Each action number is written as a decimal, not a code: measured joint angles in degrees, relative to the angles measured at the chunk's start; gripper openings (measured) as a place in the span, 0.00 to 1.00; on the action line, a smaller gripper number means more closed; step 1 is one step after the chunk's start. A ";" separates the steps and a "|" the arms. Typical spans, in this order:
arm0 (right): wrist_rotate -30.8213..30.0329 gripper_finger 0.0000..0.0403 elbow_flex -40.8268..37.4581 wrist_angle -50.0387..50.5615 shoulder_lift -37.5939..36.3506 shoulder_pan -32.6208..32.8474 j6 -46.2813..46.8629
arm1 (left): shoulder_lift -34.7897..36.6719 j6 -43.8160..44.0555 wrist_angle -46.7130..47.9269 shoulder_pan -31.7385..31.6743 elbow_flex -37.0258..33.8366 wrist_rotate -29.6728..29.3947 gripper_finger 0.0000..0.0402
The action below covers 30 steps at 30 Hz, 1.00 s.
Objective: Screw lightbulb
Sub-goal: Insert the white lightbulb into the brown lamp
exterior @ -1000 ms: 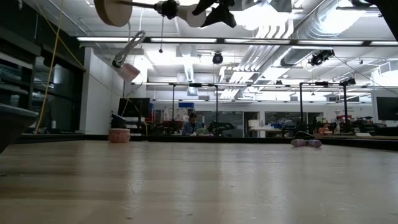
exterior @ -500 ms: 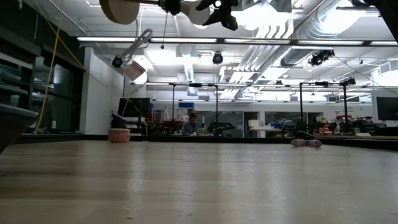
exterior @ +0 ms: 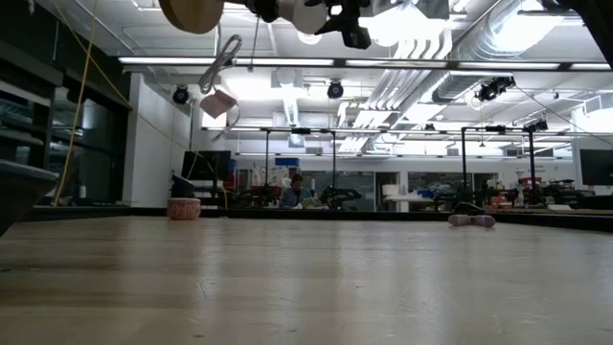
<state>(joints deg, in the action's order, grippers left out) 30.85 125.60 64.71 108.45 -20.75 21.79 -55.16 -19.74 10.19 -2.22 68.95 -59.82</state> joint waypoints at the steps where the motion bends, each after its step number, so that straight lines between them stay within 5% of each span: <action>1: 0.85 0.44 0.00 0.00 0.02 -0.05 0.71 | 0.00 0.08 0.02 0.00 0.00 0.07 0.29; 17: 9.70 0.44 0.00 1.81 -0.09 -0.20 5.40 | 0.22 0.85 -1.37 0.03 -0.10 3.65 0.29; 30: 10.97 0.44 0.09 -2.50 -0.44 -0.25 6.68 | 1.18 3.16 -5.97 0.02 -0.18 2.89 0.29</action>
<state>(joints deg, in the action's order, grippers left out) 41.81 125.69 62.21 108.01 -20.99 28.48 -53.98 -16.58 4.22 -2.20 68.77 -56.93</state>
